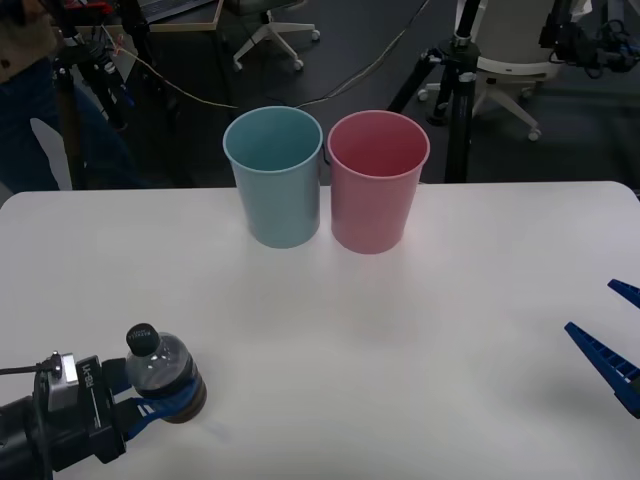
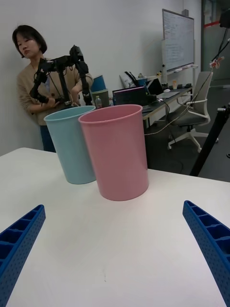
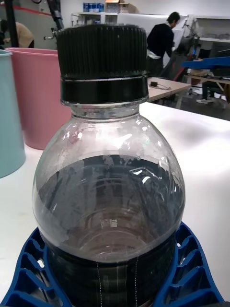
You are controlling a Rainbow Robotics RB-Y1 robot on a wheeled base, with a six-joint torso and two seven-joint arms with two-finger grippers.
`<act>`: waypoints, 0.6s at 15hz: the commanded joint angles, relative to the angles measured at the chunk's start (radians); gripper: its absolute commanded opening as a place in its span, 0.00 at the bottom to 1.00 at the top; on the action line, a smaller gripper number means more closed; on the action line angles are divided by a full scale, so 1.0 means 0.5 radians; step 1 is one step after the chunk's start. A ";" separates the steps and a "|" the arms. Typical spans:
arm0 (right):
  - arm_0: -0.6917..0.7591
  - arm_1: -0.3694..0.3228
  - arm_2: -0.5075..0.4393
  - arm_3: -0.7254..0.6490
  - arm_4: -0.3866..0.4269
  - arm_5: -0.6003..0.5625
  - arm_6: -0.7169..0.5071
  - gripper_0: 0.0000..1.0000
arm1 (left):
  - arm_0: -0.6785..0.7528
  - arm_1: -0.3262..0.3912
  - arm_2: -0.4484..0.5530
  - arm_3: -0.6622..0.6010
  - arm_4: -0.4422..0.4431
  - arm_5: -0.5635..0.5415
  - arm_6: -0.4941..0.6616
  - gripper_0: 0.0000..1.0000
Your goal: Grasp the object on the table and drop it into the matching bin: aluminum can to the light blue bin, PET bottle to the pink bin.
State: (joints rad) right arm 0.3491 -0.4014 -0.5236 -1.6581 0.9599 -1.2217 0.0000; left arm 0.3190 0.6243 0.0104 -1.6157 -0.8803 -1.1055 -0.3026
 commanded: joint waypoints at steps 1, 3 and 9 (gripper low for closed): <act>0.000 0.000 0.000 0.000 0.000 0.000 0.000 1.00 | 0.065 0.028 0.019 -0.205 -0.043 0.186 0.151 0.00; 0.000 0.000 0.000 0.000 0.000 0.000 0.000 1.00 | 0.098 0.065 0.025 -0.343 -0.043 0.269 0.268 0.00; 0.000 0.000 0.000 0.000 0.000 0.000 0.000 1.00 | 0.083 0.132 0.016 -0.653 -0.086 0.419 0.486 0.00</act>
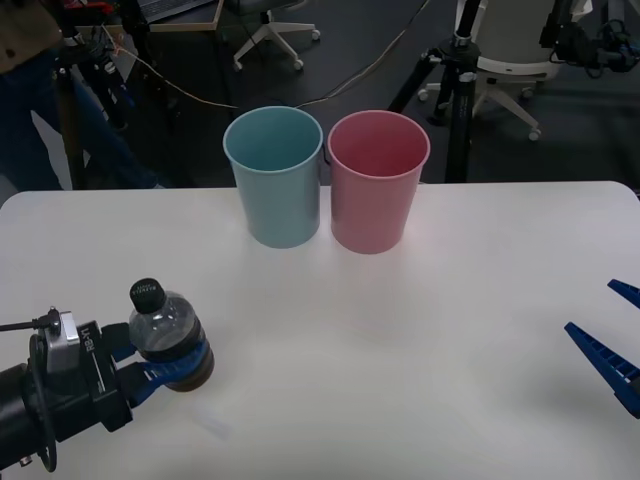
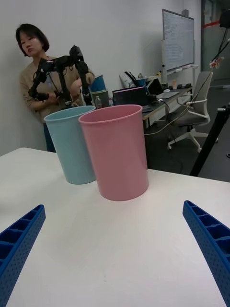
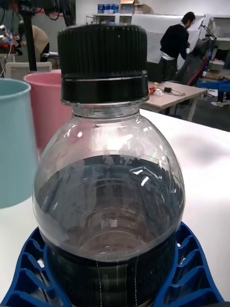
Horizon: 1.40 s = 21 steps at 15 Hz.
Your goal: Grasp the object on the table and drop it into the matching bin: aluminum can to the light blue bin, PET bottle to the pink bin.
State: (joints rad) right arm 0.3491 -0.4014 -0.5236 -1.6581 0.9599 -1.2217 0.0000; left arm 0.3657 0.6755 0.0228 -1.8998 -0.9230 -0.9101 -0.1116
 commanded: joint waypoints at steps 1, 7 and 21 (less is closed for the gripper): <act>0.000 0.000 0.000 0.000 0.000 0.000 0.000 1.00 | -0.017 0.057 -0.009 -0.140 -0.001 0.038 0.149 0.00; 0.000 0.000 0.000 0.000 0.000 0.000 0.000 1.00 | -0.041 0.296 -0.018 -0.554 0.082 0.489 0.281 0.01; 0.000 0.000 0.000 0.000 0.000 0.000 0.000 1.00 | -0.857 0.591 -0.371 -0.670 -0.504 0.931 1.392 0.08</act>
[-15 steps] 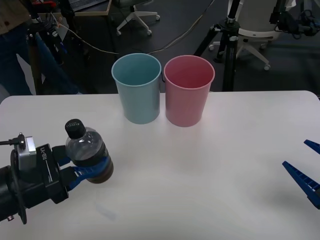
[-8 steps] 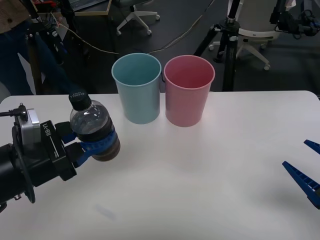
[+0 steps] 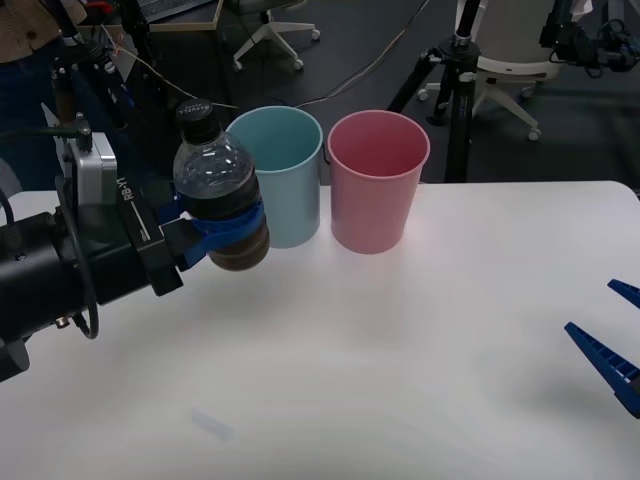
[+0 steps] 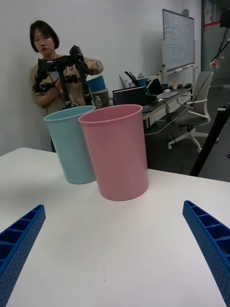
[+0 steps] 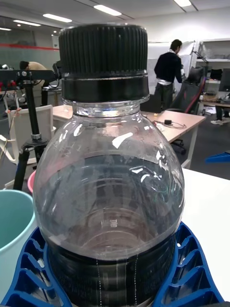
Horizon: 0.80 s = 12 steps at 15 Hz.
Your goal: Grasp the object on the table and drop it into the matching bin: aluminum can to the light blue bin, PET bottle to the pink bin.
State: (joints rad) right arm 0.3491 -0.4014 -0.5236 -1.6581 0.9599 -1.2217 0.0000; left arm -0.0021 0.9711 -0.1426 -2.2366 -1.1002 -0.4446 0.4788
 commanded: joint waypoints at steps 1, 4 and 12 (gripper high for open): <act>0.000 0.000 0.000 0.000 0.000 0.000 0.000 1.00 | -0.201 0.000 -0.071 0.006 -0.245 -0.001 0.362 0.08; 0.000 0.000 0.000 0.000 0.000 0.000 0.000 1.00 | -0.410 0.000 -0.150 0.037 -0.392 -0.001 0.632 0.09; 0.000 0.000 0.000 0.000 0.000 0.000 0.000 1.00 | -1.122 -0.092 -0.531 0.534 -0.361 -0.001 0.653 0.11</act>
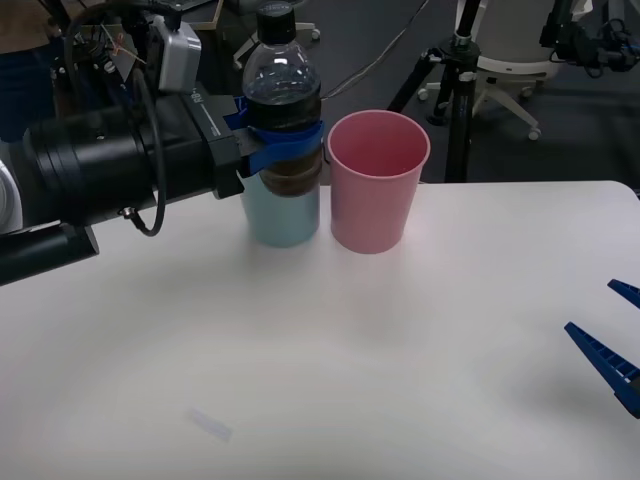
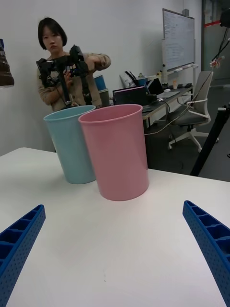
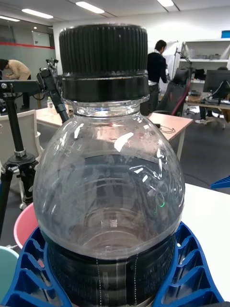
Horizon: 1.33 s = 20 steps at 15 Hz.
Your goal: Grasp the object on the table and drop it into the matching bin: aluminum can to the light blue bin, PET bottle to the pink bin.
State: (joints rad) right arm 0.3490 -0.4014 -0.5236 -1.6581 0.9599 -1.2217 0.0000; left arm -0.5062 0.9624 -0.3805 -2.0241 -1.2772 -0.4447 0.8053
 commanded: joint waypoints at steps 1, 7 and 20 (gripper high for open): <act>0.000 0.000 0.000 0.000 0.000 0.000 0.000 1.00 | -0.147 -0.133 -0.055 0.158 -0.032 -0.003 -0.003 0.12; 0.000 0.000 0.000 0.000 0.000 0.000 0.000 1.00 | -0.497 -0.406 -0.236 0.560 -0.152 0.000 -0.018 0.12; 0.000 0.000 0.000 0.000 0.000 0.000 0.000 1.00 | -0.991 -1.026 -0.298 1.487 -0.421 -0.003 -0.095 0.13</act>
State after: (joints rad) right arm 0.3491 -0.4014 -0.5236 -1.6581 0.9599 -1.2217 0.0000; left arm -0.9957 0.4593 -0.5291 -1.2958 -1.4836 -0.4461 0.7612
